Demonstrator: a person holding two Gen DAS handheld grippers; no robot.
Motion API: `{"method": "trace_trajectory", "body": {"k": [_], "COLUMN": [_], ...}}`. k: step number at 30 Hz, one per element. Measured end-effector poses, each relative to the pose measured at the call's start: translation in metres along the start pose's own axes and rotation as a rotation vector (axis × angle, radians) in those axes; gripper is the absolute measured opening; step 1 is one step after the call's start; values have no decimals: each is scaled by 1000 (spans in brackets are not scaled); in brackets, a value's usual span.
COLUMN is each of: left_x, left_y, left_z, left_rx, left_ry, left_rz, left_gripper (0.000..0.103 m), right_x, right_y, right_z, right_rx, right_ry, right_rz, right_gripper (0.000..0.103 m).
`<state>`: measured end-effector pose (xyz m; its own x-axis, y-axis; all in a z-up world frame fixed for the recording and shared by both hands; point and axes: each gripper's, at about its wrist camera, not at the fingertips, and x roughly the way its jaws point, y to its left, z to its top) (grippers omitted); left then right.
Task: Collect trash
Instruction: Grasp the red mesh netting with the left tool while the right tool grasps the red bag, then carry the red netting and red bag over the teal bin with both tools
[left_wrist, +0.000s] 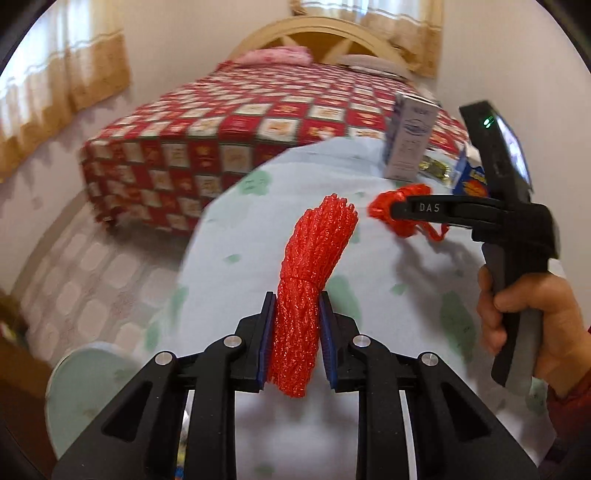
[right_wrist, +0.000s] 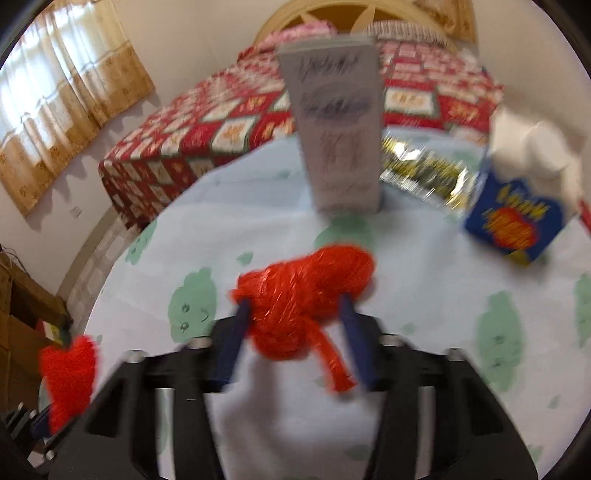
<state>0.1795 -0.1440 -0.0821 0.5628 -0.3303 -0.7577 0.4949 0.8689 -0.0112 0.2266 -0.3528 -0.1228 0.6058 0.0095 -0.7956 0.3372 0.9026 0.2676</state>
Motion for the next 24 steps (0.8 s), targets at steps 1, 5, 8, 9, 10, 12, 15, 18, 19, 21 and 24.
{"method": "trace_trajectory", "body": {"k": [1, 5, 8, 9, 10, 12, 15, 18, 19, 21, 24], "left_x": [-5, -26, -39, -44, -47, -54, -67, -78, -82, -89, -98], "left_y": [3, 12, 10, 8, 7, 5, 3, 4, 5, 6, 8], "left_z": [-5, -19, -30, -34, -37, -43, -53, -63, -66, -71, -78], "left_rx": [-14, -63, -66, -56, -55, -70, -70, -79, -89, -97, -101], "left_ry": [6, -3, -8, -13, -14, -14, -25, -27, -29, -34, -42], "left_rz": [15, 25, 37, 48, 52, 52, 80, 100, 101, 109, 116], "left_gripper": [23, 23, 23, 23, 23, 23, 23, 23, 23, 23, 23], "right_x": [1, -23, -53, -65, -76, -86, -107, -126, -133, -139, -151], "right_y": [-1, 12, 20, 24, 27, 32, 40, 48, 50, 52, 55], "right_z": [-1, -20, -41, -50, -60, -70, -90, -108, -114, -118, -128], "right_rx": [-3, -95, -146, -164, -182, -199, -220, -237, -237, -234, -234], "right_ry": [-1, -36, -95, -111, -124, -142, -171, -198, -206, -207, -209], "right_rz": [-3, -32, -62, -69, -78, -93, -104, -107, -102, -90, -67], "right_gripper": [31, 18, 18, 18, 18, 18, 18, 18, 18, 18, 18]}}
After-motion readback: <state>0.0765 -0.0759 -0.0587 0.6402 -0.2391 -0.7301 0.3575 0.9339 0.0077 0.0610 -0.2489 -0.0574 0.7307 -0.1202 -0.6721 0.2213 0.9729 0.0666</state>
